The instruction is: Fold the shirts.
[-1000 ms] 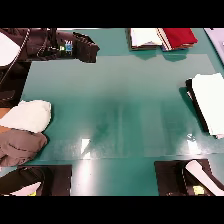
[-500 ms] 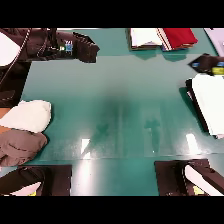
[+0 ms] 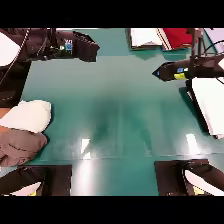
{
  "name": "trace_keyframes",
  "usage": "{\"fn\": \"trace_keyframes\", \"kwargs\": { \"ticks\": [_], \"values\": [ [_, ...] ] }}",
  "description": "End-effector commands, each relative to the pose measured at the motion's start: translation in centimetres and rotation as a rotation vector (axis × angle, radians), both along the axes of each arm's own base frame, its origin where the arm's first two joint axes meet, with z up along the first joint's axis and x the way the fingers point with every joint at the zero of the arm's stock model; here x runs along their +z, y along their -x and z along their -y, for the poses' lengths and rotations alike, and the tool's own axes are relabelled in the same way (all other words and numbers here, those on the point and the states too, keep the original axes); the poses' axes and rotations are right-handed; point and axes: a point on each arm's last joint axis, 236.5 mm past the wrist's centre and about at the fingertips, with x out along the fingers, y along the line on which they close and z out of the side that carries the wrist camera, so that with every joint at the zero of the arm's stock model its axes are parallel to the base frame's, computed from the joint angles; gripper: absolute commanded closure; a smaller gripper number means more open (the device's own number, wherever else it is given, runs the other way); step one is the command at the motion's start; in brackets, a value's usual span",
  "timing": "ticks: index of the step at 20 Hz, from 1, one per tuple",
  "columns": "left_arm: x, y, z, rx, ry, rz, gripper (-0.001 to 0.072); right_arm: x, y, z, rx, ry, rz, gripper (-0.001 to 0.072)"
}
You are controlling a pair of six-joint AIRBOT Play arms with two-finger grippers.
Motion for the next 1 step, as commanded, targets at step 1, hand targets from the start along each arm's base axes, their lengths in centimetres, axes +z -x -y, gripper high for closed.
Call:
{"fn": "trace_keyframes", "kwargs": {
  "ticks": [1],
  "values": [
    [0.01,0.00,0.02,0.000,0.000,0.000,0.0676,-0.82,0.61,-1.80,0.049,0.002,-0.026,0.0695]
  ]
}}
